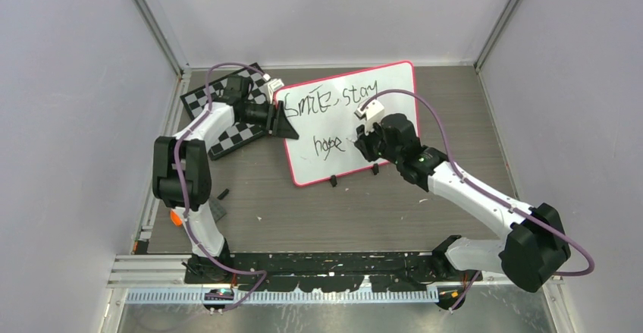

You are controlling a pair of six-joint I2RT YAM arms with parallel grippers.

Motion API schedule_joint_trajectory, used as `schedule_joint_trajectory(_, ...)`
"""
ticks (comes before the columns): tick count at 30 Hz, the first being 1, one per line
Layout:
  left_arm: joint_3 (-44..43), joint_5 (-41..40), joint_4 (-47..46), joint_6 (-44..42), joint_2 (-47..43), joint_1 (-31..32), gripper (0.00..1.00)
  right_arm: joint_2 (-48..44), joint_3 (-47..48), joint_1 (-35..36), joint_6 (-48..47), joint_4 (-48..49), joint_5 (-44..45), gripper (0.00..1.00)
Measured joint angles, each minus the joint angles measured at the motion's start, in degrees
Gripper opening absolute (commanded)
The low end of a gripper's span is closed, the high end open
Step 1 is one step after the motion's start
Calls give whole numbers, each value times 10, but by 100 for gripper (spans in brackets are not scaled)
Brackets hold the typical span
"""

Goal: Write a sentence on the whiteboard

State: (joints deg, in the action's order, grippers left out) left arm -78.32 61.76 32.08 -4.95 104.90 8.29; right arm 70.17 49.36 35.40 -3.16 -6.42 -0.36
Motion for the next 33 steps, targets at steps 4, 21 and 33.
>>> schedule_joint_trajectory(4,-8,0,10,-6,4,1,14,8,3,0,-2,5,-6,0)
schedule_joint_trajectory(21,-14,0,21,-15,6,1,11,37,19,0,-20,28,35,0)
schedule_joint_trajectory(33,-16,0,23,-15,9,0,11,56,38,0,-28,30,35,0)
